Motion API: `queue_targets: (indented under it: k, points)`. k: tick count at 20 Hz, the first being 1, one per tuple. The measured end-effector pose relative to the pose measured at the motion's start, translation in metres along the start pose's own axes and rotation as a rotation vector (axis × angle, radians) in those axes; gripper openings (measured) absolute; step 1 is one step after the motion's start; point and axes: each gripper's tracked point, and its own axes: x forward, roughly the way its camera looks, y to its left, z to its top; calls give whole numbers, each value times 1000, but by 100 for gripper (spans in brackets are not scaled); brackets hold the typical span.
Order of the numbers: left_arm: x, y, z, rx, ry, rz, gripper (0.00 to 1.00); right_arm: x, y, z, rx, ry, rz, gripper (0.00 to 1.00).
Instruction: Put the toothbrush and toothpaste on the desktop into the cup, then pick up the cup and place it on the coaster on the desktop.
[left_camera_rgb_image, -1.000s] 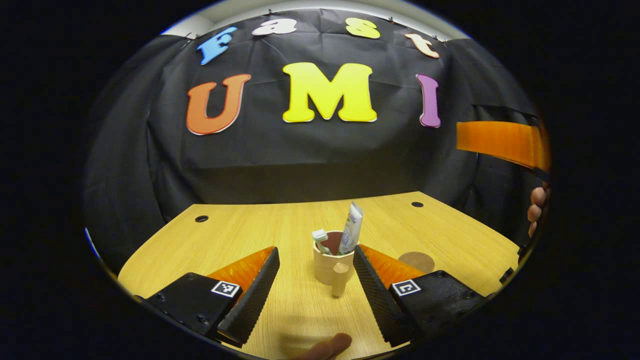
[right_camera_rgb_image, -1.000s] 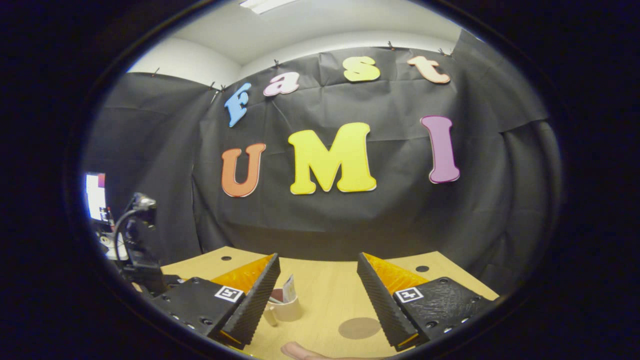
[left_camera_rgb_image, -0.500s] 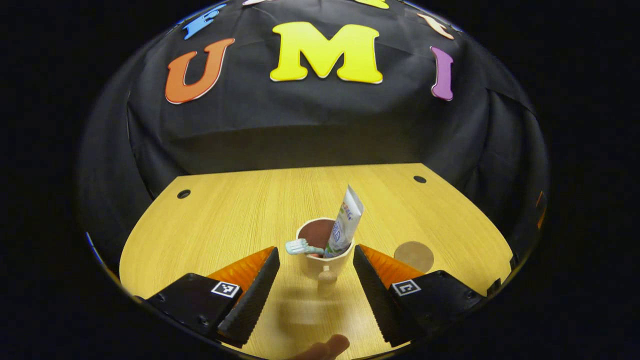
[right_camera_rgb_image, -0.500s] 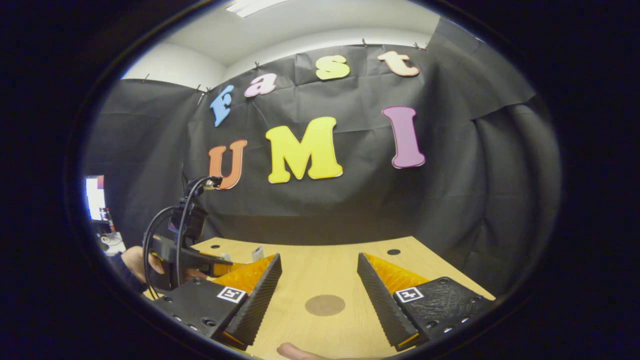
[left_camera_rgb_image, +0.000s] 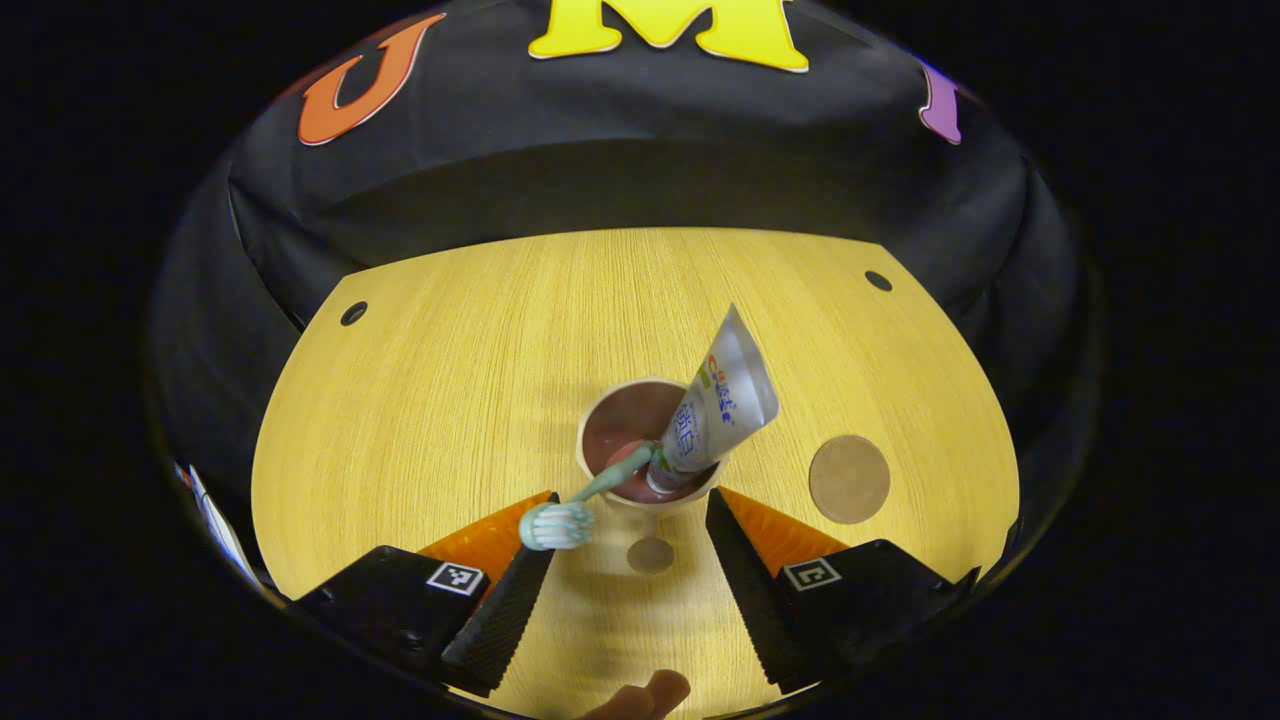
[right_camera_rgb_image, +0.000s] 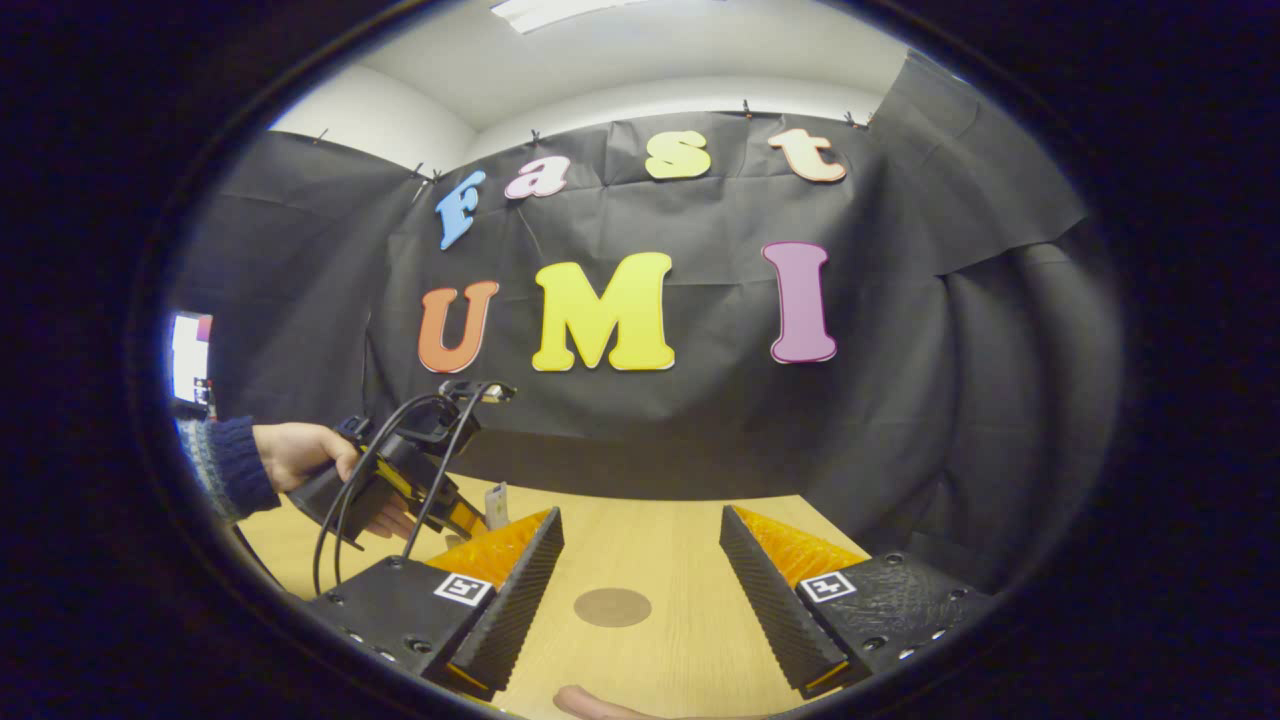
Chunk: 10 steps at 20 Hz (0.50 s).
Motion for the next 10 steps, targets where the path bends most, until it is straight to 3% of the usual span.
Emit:
queue_targets:
  k: [7, 10]
  points:
    - [18, -14, -29, -42, 214, -12, 84, -4, -13, 14, 43, -33, -1, 96]
    - [24, -9, -41, -57, 291, 13, 72, -2, -10, 5, 30, -7, 15, 95]
